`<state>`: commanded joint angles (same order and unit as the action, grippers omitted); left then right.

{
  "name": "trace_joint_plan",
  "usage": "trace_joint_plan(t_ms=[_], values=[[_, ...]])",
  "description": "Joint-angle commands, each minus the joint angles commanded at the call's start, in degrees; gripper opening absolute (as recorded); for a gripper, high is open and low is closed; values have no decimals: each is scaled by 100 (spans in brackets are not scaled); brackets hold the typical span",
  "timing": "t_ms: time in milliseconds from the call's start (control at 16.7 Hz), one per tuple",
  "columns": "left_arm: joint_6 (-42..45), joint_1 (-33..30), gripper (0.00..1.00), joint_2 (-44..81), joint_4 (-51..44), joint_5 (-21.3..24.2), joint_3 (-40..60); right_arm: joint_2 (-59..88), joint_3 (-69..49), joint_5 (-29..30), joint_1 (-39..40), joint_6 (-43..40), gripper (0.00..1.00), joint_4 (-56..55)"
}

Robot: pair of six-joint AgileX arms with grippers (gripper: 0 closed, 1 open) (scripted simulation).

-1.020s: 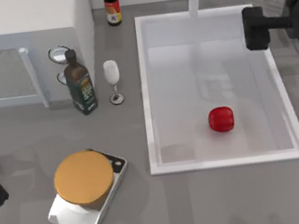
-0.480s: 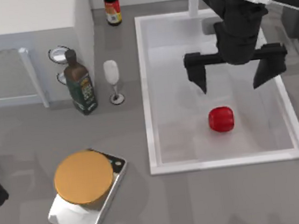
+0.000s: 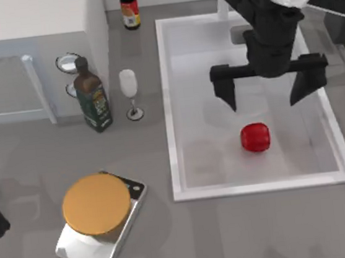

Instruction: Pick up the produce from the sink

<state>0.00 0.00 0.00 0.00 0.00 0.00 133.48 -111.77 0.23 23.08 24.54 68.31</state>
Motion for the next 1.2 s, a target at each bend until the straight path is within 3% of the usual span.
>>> trace_joint_plan(t_ms=[600,960,1200], values=[[0,0,100,0,0,0,0,1201,1093,16,32,21,100,-2367],[0,0,100,0,0,0,0,1343,1200,18,38,26,100,-2545],[0,0,100,0,0,0,0,1343,1200,18,38,26,70,-2545]])
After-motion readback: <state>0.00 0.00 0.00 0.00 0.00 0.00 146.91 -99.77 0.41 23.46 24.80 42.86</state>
